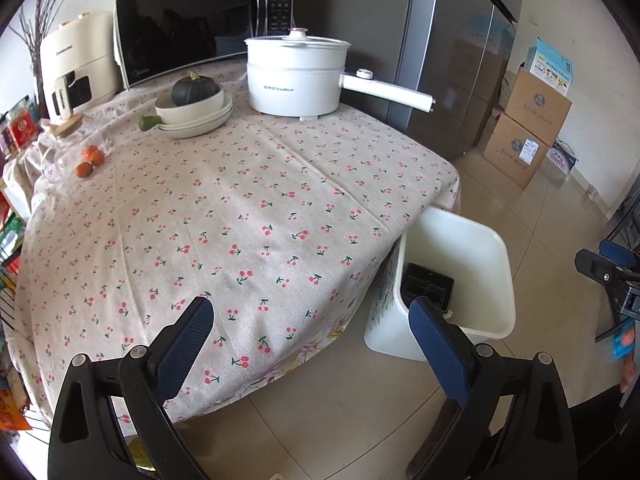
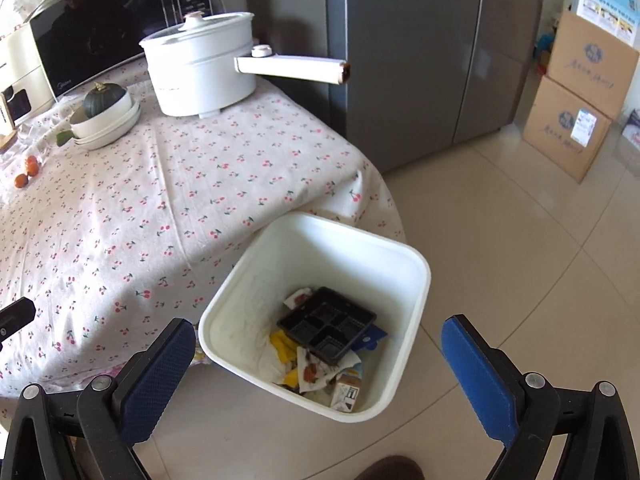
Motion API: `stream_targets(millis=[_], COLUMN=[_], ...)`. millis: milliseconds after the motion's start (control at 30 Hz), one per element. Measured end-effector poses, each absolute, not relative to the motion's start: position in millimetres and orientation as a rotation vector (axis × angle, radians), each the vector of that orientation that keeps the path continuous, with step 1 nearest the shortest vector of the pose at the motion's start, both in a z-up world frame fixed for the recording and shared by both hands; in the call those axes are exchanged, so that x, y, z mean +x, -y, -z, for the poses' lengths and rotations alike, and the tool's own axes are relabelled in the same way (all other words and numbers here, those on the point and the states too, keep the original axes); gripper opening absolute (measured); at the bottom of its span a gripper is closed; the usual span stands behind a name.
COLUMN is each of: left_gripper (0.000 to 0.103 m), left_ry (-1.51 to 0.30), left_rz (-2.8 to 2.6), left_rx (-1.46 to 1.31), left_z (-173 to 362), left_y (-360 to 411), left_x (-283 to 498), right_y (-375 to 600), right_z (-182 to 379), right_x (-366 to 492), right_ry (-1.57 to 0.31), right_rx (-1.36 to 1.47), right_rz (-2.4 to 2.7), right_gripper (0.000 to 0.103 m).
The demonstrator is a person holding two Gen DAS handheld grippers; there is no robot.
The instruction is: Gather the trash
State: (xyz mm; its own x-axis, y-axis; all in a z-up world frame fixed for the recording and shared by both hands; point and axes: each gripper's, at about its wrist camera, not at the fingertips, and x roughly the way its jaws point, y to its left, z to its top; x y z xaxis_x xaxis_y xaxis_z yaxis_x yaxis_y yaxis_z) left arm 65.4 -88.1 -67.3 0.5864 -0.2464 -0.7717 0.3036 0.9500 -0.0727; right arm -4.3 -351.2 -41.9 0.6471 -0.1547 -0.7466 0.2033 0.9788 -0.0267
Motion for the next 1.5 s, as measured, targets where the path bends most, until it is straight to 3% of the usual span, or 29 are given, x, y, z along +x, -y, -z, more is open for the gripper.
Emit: stream_targets(millis=[500, 1500], left_gripper=[0.099, 0.100], left_ry=[-0.759, -0.718], left_rz=[0.204, 0.245], left_rx=[0.041, 0.042], left_z=[48, 41], left_y=[47, 53], left_x=[26, 17], right_y=[289, 291], right_z=[36, 38], right_x=[-25, -27], right_ry=[-0.721, -0.709], right_rx=[-0.047, -0.026], right_rz=[0.172, 0.186], right_gripper=[0.102, 0.102])
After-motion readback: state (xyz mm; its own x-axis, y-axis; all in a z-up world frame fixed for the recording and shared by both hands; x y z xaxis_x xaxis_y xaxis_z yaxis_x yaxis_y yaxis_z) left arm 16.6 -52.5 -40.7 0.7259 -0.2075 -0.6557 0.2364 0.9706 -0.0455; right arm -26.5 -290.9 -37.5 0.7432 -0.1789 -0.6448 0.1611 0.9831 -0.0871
